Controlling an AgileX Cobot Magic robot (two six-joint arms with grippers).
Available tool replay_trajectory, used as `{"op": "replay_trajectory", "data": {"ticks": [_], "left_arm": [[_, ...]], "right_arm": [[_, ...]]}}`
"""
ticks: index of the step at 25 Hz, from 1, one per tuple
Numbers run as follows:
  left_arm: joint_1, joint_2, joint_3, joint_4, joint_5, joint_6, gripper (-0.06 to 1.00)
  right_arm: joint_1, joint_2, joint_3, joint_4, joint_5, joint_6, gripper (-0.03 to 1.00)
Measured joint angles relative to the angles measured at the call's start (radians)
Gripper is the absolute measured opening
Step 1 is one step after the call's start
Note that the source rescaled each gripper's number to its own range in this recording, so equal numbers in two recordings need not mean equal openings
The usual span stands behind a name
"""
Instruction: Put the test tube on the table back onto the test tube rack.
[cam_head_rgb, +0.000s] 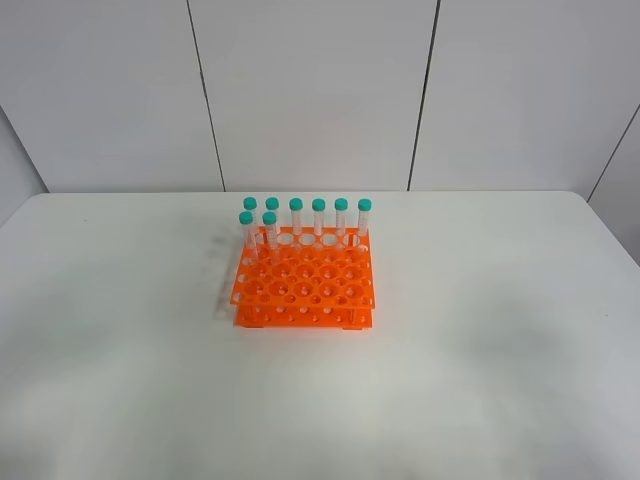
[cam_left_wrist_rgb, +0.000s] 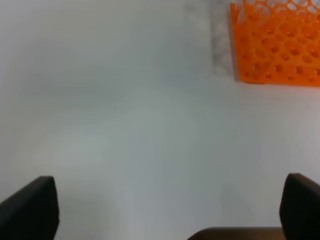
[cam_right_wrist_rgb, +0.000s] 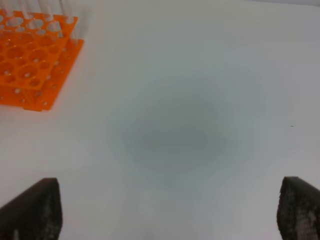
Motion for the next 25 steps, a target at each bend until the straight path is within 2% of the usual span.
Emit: {"op": "replay_trajectory", "data": {"ticks": [10,25], "left_arm": [[0.0,-0.098,0.031,-0.001,-0.003,-0.002,1.0],[0.0,-0.098,0.047,-0.002,-0.017,-0.002,1.0]], "right_arm": [[0.0,0.0,0.0,0.0,0.0,0.0,0.91],[0.0,0.0,0.0,0.0,0.0,0.0,0.91]]}}
